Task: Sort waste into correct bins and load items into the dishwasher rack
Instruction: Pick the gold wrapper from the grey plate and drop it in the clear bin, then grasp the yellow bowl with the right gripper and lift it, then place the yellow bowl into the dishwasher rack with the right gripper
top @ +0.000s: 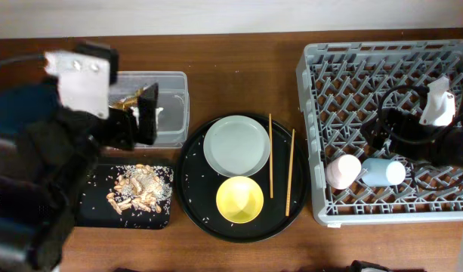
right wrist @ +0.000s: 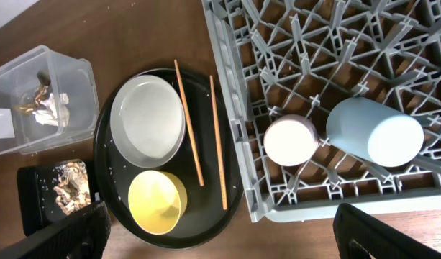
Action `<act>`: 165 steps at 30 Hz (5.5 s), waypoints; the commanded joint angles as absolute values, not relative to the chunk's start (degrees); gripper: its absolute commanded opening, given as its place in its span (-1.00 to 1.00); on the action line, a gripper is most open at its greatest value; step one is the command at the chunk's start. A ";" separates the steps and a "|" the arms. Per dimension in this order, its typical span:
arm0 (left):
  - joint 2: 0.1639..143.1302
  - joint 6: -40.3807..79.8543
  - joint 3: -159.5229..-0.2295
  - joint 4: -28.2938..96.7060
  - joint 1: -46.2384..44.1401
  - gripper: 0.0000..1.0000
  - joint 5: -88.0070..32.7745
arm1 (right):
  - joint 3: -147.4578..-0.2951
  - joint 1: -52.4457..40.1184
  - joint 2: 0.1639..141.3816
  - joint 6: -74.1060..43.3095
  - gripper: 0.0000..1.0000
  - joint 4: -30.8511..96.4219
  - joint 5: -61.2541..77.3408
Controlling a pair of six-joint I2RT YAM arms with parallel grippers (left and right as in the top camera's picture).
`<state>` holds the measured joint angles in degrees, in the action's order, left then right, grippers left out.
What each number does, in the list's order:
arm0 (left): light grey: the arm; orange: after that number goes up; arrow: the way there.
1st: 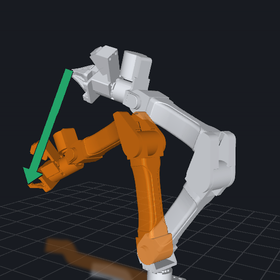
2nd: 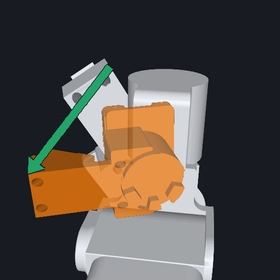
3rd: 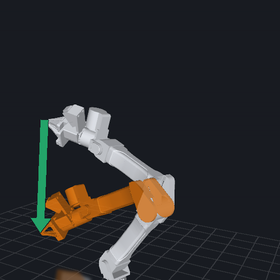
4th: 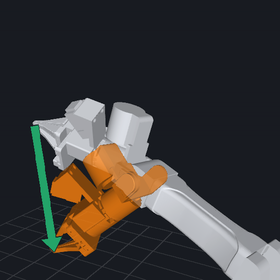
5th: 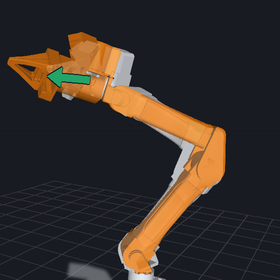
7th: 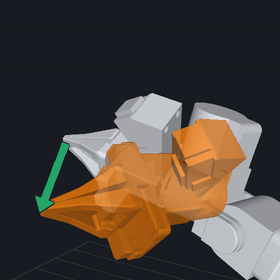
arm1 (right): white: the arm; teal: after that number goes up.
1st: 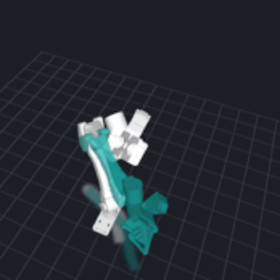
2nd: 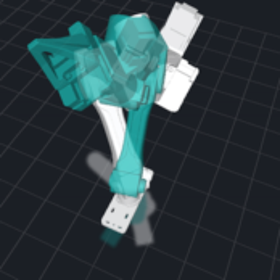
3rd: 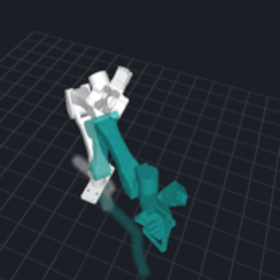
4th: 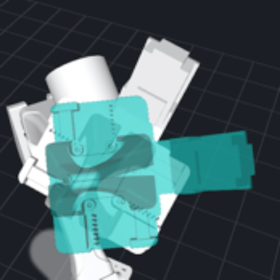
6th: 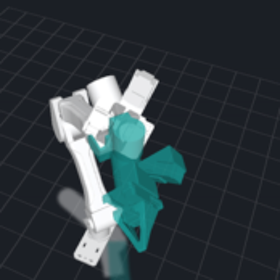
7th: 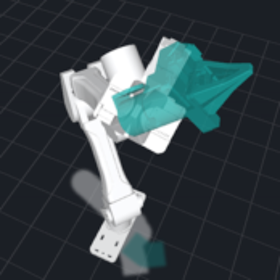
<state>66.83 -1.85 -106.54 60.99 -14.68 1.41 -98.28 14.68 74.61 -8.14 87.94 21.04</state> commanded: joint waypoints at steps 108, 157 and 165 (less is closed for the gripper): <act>0.58 -7.20 -0.51 4.69 -14.85 0.99 -1.15 | -75.24 -6.17 104.20 -2.68 -0.92 31.55 -70.02; 0.58 -7.20 -0.51 4.69 -14.85 0.99 -1.15 | -87.85 -5.61 102.91 -20.05 -0.92 59.55 -63.07; 0.58 -7.20 -0.51 4.69 -14.85 0.99 -1.15 | -88.84 -4.86 102.91 -20.03 -0.88 61.14 -43.99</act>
<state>0.91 -6.46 -0.73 4.49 -14.68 -0.69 -86.70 -5.76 103.98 -19.27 61.30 -55.64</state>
